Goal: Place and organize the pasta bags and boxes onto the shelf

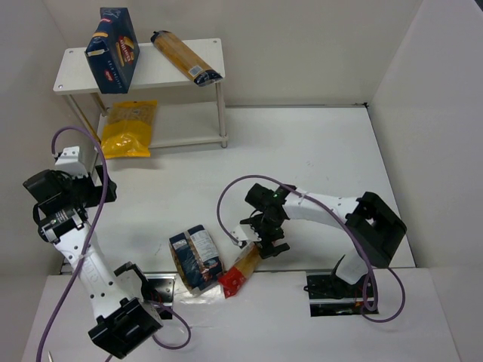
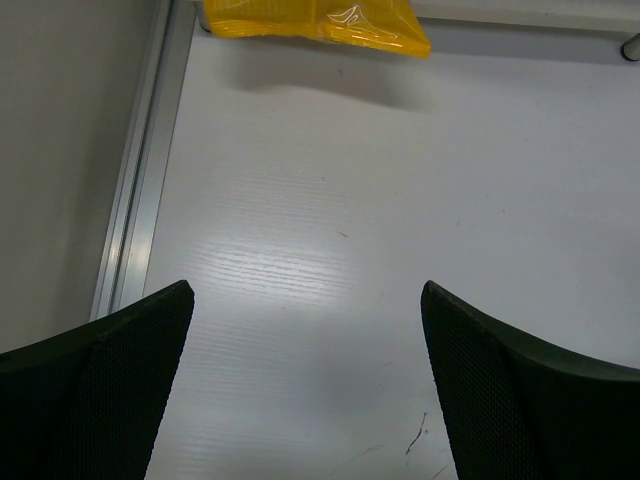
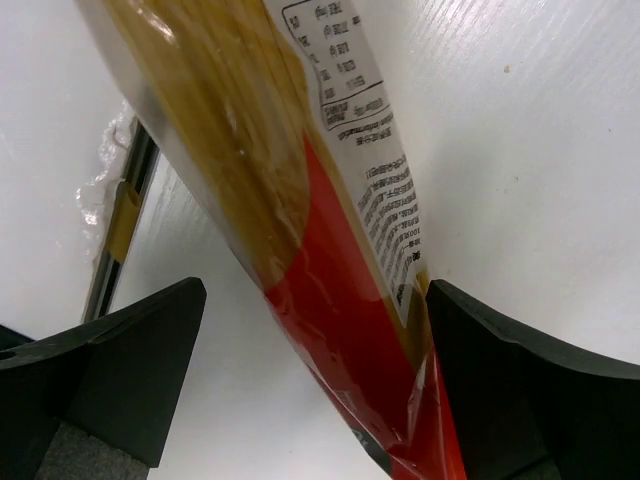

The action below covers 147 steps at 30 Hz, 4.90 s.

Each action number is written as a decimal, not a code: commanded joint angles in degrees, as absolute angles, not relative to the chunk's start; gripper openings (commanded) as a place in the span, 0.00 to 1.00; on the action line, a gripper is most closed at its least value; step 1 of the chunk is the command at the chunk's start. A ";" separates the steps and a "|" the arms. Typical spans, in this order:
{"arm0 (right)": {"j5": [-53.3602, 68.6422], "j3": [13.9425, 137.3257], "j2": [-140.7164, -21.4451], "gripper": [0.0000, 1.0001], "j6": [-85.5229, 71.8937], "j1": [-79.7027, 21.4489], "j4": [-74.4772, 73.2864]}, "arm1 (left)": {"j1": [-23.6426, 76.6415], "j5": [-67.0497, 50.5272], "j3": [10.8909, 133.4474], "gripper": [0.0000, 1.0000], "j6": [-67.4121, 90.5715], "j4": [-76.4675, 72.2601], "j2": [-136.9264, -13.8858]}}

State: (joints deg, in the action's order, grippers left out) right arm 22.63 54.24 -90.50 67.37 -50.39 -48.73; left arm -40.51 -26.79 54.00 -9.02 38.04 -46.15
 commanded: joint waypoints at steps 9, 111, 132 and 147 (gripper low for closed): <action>23.91 49.66 -93.77 0.94 58.47 -50.80 -31.49 | -41.31 -28.65 53.44 1.00 -10.11 35.86 -45.53; -31.11 115.56 -126.20 0.00 -3.08 -51.60 3.25 | -46.67 -20.04 50.63 1.00 -4.83 31.38 -37.53; -33.84 150.19 -147.37 0.00 -10.36 -45.62 -13.60 | -47.72 -21.09 50.63 1.00 -5.36 31.38 -37.53; -32.79 160.49 -153.72 0.00 -11.95 -45.62 -20.65 | -47.72 -21.62 50.63 1.00 -5.36 31.38 -37.53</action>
